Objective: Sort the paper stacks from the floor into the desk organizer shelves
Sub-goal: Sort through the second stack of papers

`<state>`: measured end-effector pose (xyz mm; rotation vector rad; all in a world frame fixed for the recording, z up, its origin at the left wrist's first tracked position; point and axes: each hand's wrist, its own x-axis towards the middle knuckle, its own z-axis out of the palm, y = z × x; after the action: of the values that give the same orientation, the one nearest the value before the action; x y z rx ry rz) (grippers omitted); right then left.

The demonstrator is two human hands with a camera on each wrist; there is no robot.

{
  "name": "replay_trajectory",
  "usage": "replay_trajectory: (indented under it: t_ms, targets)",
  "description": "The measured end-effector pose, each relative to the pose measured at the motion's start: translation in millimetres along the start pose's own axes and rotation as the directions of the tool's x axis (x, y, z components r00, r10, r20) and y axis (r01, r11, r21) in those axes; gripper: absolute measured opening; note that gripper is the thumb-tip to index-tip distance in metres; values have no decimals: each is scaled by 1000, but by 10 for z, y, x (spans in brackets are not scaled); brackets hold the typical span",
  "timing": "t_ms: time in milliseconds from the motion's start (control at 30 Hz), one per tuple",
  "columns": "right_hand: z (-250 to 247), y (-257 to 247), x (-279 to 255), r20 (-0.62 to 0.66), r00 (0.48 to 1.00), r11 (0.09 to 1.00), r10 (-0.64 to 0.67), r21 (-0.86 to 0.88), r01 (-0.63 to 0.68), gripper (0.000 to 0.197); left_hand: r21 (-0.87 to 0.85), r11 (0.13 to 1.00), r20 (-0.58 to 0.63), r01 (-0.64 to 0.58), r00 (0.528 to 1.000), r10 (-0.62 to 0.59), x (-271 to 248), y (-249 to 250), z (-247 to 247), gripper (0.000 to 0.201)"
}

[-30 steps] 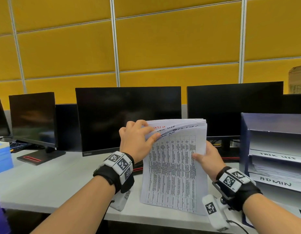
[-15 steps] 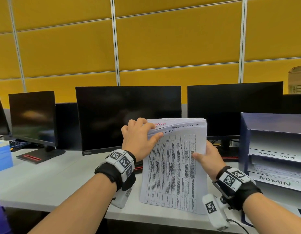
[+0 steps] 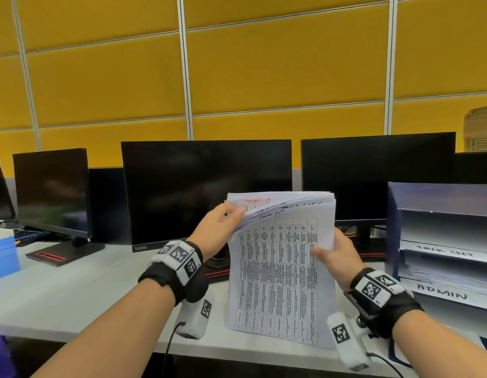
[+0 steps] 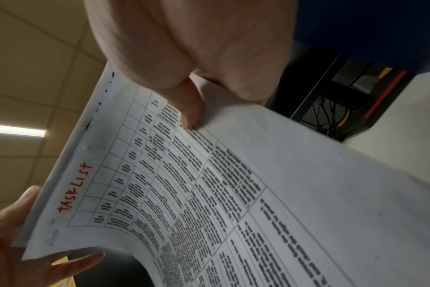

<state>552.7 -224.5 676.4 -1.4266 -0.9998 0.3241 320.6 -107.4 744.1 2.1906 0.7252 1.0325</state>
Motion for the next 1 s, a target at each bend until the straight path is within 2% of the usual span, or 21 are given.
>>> replay_trajectory:
  t_ms: [100,233,367,567,733,800,900,1000]
  targets:
    - [11,-8,-8,-10,1000,1000,15,10,-15,46,55,998,9,-40,999,40,-3,-72,-33,23]
    - [45,-9,-2,-20,1000,1000,24,11,-23,43,70,997,-122,-20,992,29,39,-148,-18,14]
    - [53,-18,-12,-36,999,1000,15,-18,-16,40,-42,998,-185,46,981,-53,76,-161,1,11]
    - [80,-36,-37,-77,997,999,23,-30,-25,39,-236,969,-305,71,941,-143,116,-143,28,9]
    - [62,12,4,-117,993,999,22,-41,-27,41,-350,932,-264,95,944,-196,96,-200,23,24]
    - [34,53,29,-131,991,1000,16,-21,-19,41,-414,899,-170,140,959,-228,72,-229,7,27]
    - [-21,91,87,-166,986,1000,8,20,-5,42,-396,898,-3,192,978,-210,48,-348,-13,57]
    - [-67,63,188,-185,983,996,-20,82,36,41,-332,928,102,166,985,-140,14,-430,-4,80]
